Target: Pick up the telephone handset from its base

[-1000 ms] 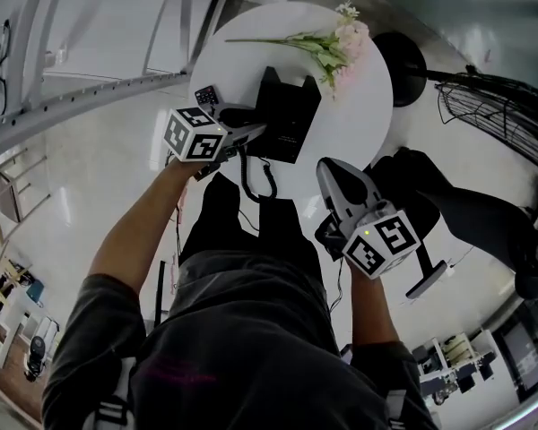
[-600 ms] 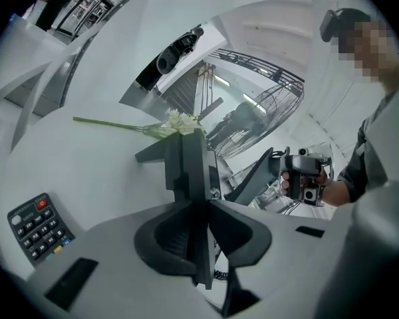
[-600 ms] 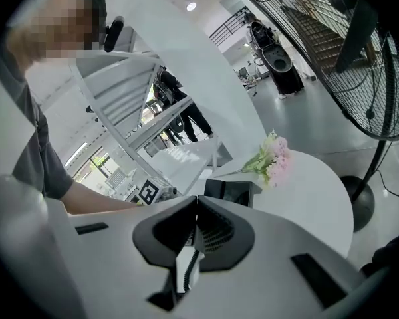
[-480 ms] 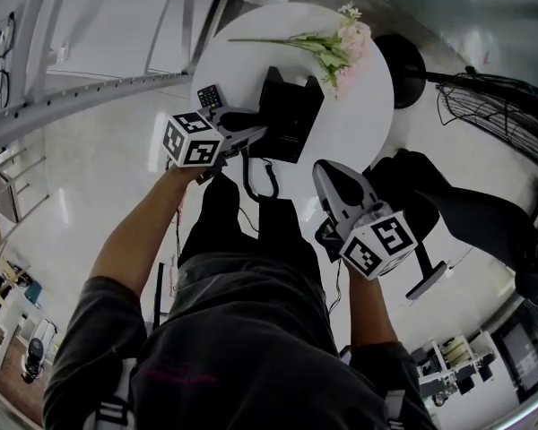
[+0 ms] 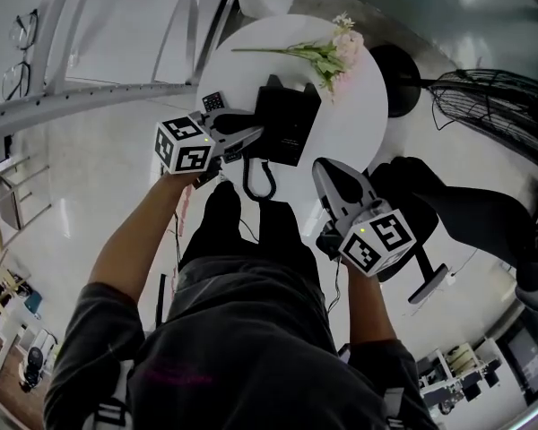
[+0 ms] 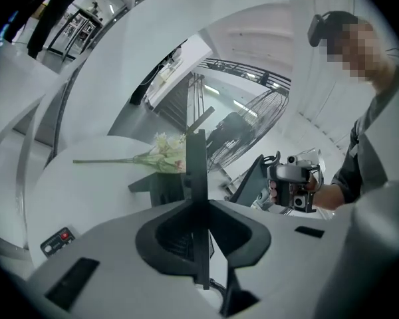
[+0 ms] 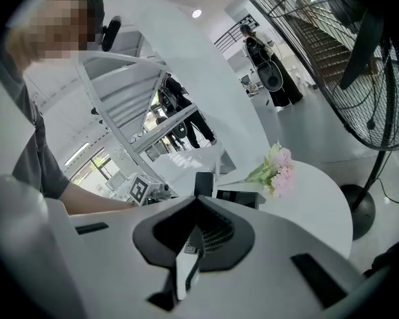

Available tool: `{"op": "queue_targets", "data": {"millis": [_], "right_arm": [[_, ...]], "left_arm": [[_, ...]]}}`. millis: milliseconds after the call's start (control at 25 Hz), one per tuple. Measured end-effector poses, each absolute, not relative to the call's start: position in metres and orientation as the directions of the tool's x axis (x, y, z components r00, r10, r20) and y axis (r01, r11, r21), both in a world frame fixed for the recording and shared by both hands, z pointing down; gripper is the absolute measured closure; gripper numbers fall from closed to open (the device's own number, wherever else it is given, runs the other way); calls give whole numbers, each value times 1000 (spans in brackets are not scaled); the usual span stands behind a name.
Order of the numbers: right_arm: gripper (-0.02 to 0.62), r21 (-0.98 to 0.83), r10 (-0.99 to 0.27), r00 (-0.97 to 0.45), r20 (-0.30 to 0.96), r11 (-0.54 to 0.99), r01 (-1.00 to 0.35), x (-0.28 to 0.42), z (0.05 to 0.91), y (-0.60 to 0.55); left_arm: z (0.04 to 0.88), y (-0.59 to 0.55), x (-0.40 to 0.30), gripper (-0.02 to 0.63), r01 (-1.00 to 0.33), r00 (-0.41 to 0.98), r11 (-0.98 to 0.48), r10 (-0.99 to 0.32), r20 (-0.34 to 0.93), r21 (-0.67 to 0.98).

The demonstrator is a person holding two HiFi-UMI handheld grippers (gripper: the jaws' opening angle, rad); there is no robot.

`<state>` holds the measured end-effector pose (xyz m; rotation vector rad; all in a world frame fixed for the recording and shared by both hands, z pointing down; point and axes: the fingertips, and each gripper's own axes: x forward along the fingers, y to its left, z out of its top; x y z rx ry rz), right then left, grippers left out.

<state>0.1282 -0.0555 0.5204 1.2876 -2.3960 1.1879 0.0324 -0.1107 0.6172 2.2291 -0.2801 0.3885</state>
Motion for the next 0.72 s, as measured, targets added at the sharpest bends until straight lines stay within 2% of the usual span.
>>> {"op": "queue_targets", "data": {"millis": [720], "right_arm": [[574, -502, -755, -544, 368, 331, -799, 142, 440, -67]], "left_arm": [[446, -108, 0, 529, -275, 961, -756, -204, 186, 594]]}}
